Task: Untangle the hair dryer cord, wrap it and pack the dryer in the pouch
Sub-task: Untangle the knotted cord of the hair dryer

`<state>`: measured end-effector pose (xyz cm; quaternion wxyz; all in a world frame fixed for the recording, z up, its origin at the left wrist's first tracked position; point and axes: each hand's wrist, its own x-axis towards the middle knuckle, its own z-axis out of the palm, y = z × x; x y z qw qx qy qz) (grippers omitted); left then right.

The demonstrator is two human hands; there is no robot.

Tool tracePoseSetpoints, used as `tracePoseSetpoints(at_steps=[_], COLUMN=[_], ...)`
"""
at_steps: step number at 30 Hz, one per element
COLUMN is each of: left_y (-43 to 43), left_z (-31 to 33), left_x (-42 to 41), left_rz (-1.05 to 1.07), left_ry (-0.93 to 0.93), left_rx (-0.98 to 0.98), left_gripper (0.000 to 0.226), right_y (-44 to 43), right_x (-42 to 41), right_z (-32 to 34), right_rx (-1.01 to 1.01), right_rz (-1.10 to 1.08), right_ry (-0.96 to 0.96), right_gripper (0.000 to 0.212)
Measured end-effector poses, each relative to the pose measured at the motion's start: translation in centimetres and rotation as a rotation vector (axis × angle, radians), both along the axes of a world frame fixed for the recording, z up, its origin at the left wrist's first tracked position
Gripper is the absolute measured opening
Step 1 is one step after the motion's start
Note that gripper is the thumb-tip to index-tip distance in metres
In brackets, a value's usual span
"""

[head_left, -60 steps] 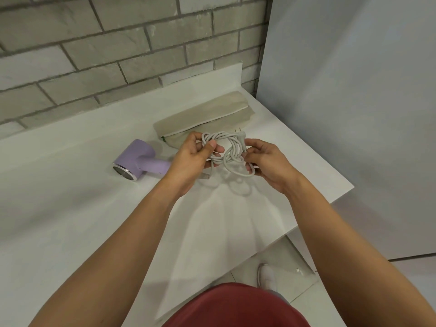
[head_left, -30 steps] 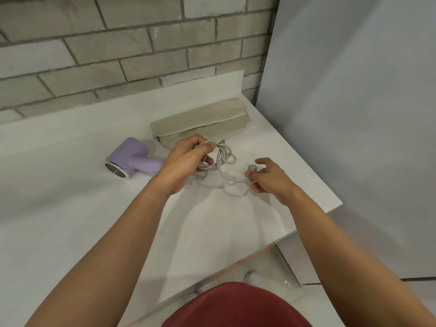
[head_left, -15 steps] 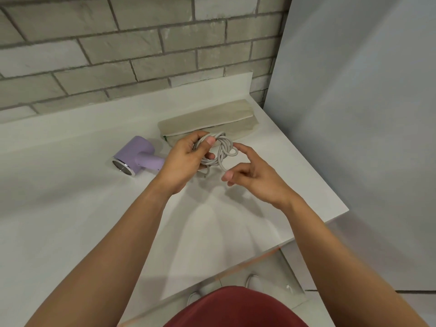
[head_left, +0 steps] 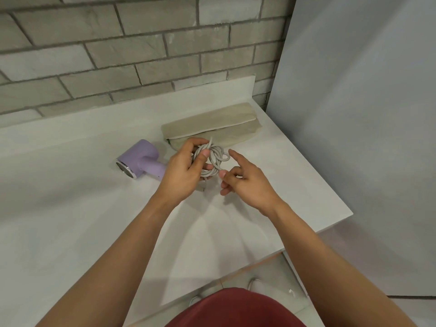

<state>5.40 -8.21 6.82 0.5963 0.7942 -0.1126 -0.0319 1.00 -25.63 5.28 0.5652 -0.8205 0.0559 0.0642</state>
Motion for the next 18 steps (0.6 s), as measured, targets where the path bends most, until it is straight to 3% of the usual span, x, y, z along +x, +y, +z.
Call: tracePoseSetpoints(at_steps=[6, 8, 10, 14, 18], left_y=[0.5, 0.7, 1.0, 1.8, 2.5], left_z=[-0.4, -0.5, -0.6, -0.9, -0.9], left_x=[-0.4, -0.5, -0.5, -0.3, -0.4], left_rz=[-0.059, -0.086, -0.108, -0.168, -0.229], left_ry=[-0.055, -0.047, -0.017, 0.082, 0.226], left_rx=[0.026, 0.002, -0.038, -0.151, -0.291], left_gripper=[0.02, 0.018, 0.018, 0.017, 0.016], right_y=[1.7, 2.0, 2.0, 1.7, 1.7], right_x=[0.3, 0.6, 0.7, 0.5, 0.3], right_z=[0.0, -0.3, -0.5, 0.0, 0.0], right_rx=[0.016, 0.048, 0.135, 0.441, 0.523], right_rz=[-0.063, -0.088, -0.111, -0.049, -0.06], right_ry=[0.001, 0.034, 0.066, 0.077, 0.083], right_gripper=[0.049, 0.055, 0.06, 0.038, 0.035])
